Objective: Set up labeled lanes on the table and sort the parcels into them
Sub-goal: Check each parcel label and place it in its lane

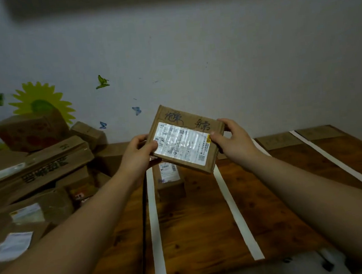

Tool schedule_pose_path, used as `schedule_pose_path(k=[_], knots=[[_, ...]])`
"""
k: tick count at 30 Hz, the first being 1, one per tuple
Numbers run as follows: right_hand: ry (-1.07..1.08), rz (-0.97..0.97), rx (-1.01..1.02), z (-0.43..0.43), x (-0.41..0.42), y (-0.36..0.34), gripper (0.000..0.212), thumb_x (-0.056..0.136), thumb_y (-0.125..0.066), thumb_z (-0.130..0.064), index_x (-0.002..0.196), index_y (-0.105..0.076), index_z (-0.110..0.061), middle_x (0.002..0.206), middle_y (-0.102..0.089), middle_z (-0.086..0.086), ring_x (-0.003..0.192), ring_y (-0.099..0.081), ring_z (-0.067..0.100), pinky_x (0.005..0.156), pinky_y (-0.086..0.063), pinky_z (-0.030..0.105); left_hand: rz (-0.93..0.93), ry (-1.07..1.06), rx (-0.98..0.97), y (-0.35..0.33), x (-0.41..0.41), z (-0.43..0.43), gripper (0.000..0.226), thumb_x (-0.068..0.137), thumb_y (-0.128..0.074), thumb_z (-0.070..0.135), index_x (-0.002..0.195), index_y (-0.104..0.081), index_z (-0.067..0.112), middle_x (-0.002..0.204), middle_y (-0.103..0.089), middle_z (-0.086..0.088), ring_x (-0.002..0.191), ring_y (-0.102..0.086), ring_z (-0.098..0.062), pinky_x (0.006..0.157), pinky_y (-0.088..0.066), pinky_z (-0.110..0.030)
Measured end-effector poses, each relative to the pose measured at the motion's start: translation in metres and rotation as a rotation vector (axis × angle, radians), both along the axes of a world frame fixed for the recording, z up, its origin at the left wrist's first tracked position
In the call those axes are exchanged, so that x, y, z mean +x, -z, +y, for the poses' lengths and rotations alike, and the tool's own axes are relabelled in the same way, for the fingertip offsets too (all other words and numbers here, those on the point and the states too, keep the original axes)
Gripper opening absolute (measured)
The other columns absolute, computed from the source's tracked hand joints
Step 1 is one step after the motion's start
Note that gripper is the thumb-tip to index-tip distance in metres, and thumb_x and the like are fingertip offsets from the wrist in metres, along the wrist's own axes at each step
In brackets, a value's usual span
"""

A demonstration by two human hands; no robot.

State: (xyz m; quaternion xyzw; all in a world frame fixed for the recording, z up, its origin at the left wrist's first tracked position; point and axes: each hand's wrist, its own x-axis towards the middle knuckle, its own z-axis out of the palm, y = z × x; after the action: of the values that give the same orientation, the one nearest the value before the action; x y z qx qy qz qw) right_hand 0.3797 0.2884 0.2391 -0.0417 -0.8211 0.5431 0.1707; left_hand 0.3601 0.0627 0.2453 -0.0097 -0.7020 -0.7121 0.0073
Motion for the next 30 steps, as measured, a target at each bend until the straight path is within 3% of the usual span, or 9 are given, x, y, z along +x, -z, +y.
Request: schedule_pose_path(k=[4, 10, 12, 15, 17, 19, 21, 25, 30], knots=[[0.054, -0.016, -0.025, 0.011, -0.013, 0.007, 0.027, 0.092, -0.059, -0.032, 0.117, -0.049, -0.033, 0.118, -0.05, -0.013, 0.111, -0.058, 0.02, 0.094, -0.051, 0.047, -0.003, 0.079, 0.003, 0.006, -0.026, 0.012, 0.034, 0.094, -0.051, 0.01, 0.126, -0.047, 0.02, 0.111, -0.062, -0.006, 0.091, -0.067, -0.019, 0.075, -0.057, -0.033], [0.264, -0.082, -0.039, 0.045, -0.022, 0.006, 0.052, 0.092, -0.06, -0.031, 0.139, -0.042, -0.016, 0.129, -0.055, 0.0, 0.104, -0.06, 0.014, 0.085, -0.054, 0.034, -0.02, 0.335, -0.15, 0.018, -0.069, 0.059, 0.049, 0.093, -0.053, 0.012, 0.138, -0.039, 0.027, 0.106, -0.063, -0.004, 0.093, -0.065, -0.02, 0.082, -0.055, -0.038], [0.282, -0.107, -0.032, 0.063, -0.017, 0.006, 0.05, 0.092, -0.06, -0.022, 0.138, -0.043, -0.017, 0.12, -0.058, -0.002, 0.09, -0.059, 0.007, 0.073, -0.052, 0.023, -0.023, 0.388, -0.161, 0.023, -0.077, 0.084, 0.05, 0.092, -0.054, 0.012, 0.138, -0.038, 0.026, 0.108, -0.062, -0.004, 0.091, -0.066, -0.02, 0.075, -0.056, -0.034], [0.308, -0.128, -0.022, 0.099, -0.002, 0.009, 0.057, 0.088, -0.06, -0.008, 0.14, -0.043, -0.027, 0.119, -0.059, -0.005, 0.102, -0.059, 0.012, 0.083, -0.054, 0.031, -0.044, 0.446, -0.149, 0.028, -0.079, 0.13, 0.051, 0.091, -0.056, 0.007, 0.135, -0.037, 0.025, 0.108, -0.059, -0.003, 0.085, -0.067, -0.016, 0.06, -0.054, -0.026], [0.336, -0.115, -0.026, 0.128, 0.015, 0.008, 0.059, 0.089, -0.058, -0.003, 0.134, -0.042, -0.037, 0.105, -0.058, -0.015, 0.09, -0.059, 0.002, 0.069, -0.054, 0.017, -0.049, 0.504, -0.156, 0.027, -0.074, 0.167, 0.05, 0.09, -0.056, 0.004, 0.132, -0.036, 0.023, 0.102, -0.058, 0.001, 0.081, -0.066, -0.013, 0.056, -0.055, -0.023], [0.382, -0.091, -0.021, 0.163, 0.035, 0.008, 0.057, 0.09, -0.055, 0.0, 0.129, -0.043, -0.04, 0.098, -0.056, -0.02, 0.08, -0.057, -0.005, 0.058, -0.048, 0.007, -0.045, 0.556, -0.167, 0.026, -0.066, 0.209, 0.048, 0.089, -0.056, 0.002, 0.129, -0.037, 0.02, 0.098, -0.058, 0.001, 0.081, -0.065, -0.014, 0.063, -0.059, -0.033], [0.441, -0.069, 0.006, 0.203, 0.056, 0.009, 0.059, 0.09, -0.055, 0.001, 0.137, -0.044, -0.032, 0.104, -0.058, -0.017, 0.087, -0.059, -0.004, 0.069, -0.049, 0.008, -0.031, 0.603, -0.171, 0.025, -0.053, 0.253, 0.047, 0.089, -0.056, 0.002, 0.128, -0.038, 0.021, 0.098, -0.057, 0.0, 0.085, -0.063, -0.018, 0.078, -0.056, -0.048], [0.489, -0.063, 0.004, 0.288, 0.101, 0.006, 0.061, 0.092, -0.055, -0.004, 0.145, -0.036, -0.028, 0.117, -0.054, -0.012, 0.103, -0.059, 0.008, 0.086, -0.052, 0.025, 0.005, 0.67, -0.158, 0.025, -0.023, 0.348, 0.047, 0.09, -0.057, 0.005, 0.129, -0.037, 0.024, 0.101, -0.058, 0.002, 0.088, -0.064, -0.016, 0.074, -0.058, -0.039], [0.517, -0.062, 0.058, 0.393, 0.156, 0.006, 0.055, 0.096, -0.05, -0.009, 0.144, -0.033, -0.03, 0.113, -0.052, -0.014, 0.089, -0.055, -0.001, 0.062, -0.046, 0.005, 0.002, 0.74, -0.142, 0.031, 0.02, 0.461, 0.049, 0.089, -0.057, 0.004, 0.129, -0.036, 0.023, 0.103, -0.057, 0.003, 0.093, -0.064, -0.02, 0.081, -0.056, -0.047]])
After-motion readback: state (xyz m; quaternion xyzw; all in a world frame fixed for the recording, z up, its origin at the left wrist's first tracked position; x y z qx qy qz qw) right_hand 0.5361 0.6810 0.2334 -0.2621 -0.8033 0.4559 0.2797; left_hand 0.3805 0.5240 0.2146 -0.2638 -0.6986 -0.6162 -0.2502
